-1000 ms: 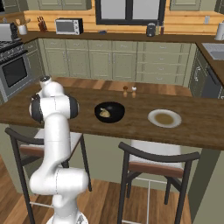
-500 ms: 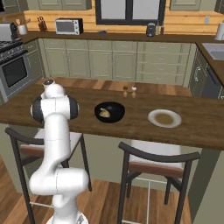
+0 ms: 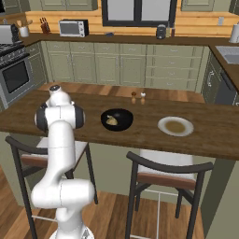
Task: Pick the chicken drumstick and onion from their plates and place them in the bowl. Then put the bowl in the fridge.
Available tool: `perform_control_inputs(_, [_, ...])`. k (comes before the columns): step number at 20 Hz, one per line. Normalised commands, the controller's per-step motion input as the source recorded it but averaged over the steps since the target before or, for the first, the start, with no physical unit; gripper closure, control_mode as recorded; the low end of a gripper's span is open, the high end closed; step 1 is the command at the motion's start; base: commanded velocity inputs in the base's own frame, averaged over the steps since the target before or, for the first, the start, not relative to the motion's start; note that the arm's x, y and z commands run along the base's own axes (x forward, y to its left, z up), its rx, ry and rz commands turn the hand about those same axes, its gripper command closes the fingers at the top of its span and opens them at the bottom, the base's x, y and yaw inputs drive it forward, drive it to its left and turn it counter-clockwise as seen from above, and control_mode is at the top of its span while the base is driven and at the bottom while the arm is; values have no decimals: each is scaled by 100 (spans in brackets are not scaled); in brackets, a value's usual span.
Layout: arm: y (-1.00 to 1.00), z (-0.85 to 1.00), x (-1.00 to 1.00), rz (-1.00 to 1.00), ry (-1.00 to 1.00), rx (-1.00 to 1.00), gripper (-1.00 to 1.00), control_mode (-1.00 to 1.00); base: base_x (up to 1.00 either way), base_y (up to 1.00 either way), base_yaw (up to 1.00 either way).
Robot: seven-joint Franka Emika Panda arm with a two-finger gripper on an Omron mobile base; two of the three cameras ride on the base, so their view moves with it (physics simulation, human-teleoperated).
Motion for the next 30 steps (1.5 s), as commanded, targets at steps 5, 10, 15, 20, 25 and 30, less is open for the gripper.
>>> perform_control_inputs(5, [2, -29, 2, 0, 0, 0, -100, -100, 0, 0, 0])
perform_control_inputs(10, [0, -20, 5, 0, 0, 0, -100, -100, 0, 0, 0])
perform_control_inputs(15, [0, -6, 2, 0, 0, 0, -100, -100, 0, 0, 0])
perform_control_inputs(20, [0, -24, 0, 0, 0, 0, 100, -100, 0, 0, 0])
perform_control_inputs(25, [-2, -36, 0, 0, 0, 0, 100, -100, 0, 0, 0])
perform_control_inputs(30, [-23, -30, -4, 0, 0, 0, 100, -100, 0, 0, 0])
